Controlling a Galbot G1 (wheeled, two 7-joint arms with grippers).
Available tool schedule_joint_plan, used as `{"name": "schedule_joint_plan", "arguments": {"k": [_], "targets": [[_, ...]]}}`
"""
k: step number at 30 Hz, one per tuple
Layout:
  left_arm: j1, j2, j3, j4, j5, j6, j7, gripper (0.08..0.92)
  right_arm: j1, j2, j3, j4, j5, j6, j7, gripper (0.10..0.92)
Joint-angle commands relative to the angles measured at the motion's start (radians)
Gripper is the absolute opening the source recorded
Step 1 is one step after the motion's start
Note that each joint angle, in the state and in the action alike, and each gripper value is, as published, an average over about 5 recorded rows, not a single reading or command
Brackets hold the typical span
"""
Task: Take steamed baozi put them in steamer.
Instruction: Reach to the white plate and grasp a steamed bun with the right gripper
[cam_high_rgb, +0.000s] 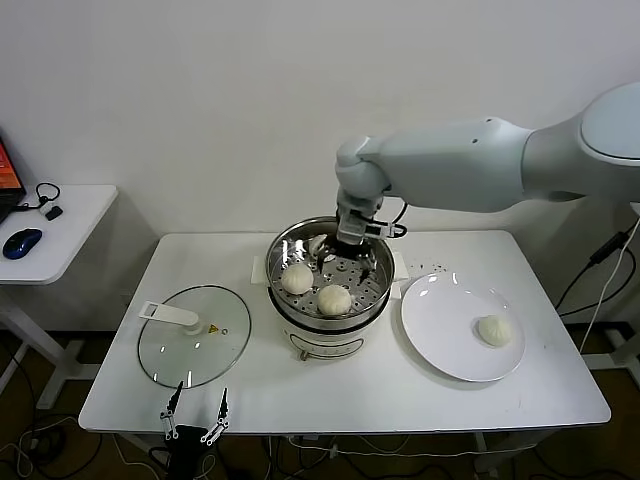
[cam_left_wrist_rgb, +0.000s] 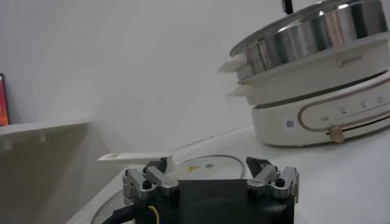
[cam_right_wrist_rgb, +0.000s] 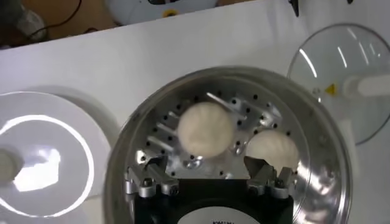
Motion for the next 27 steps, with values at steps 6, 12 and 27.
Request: {"name": "schedule_joint_plan", "arguments": {"k": [6,12,27], "targets": [[0.001,0.002,0.007,-0.005,0.002,0.003,0.002,0.823,0.234,-0.266,-0.363,0.092,0.282,-0.412,-0.066,0.823],[-0.003,0.0,0.003,-0.003,0.002,0.002,0.003,0.823,0.21,-0.409,-0.43,0.109,0.307,-0.575,0.017,0.823],[-0.004,-0.004,-0.002,0.001,0.007,0.003,0.005,0.823,-0.091,-0.641,-0.24,0.014,0.199,-0.669,0.084,0.823]]}}
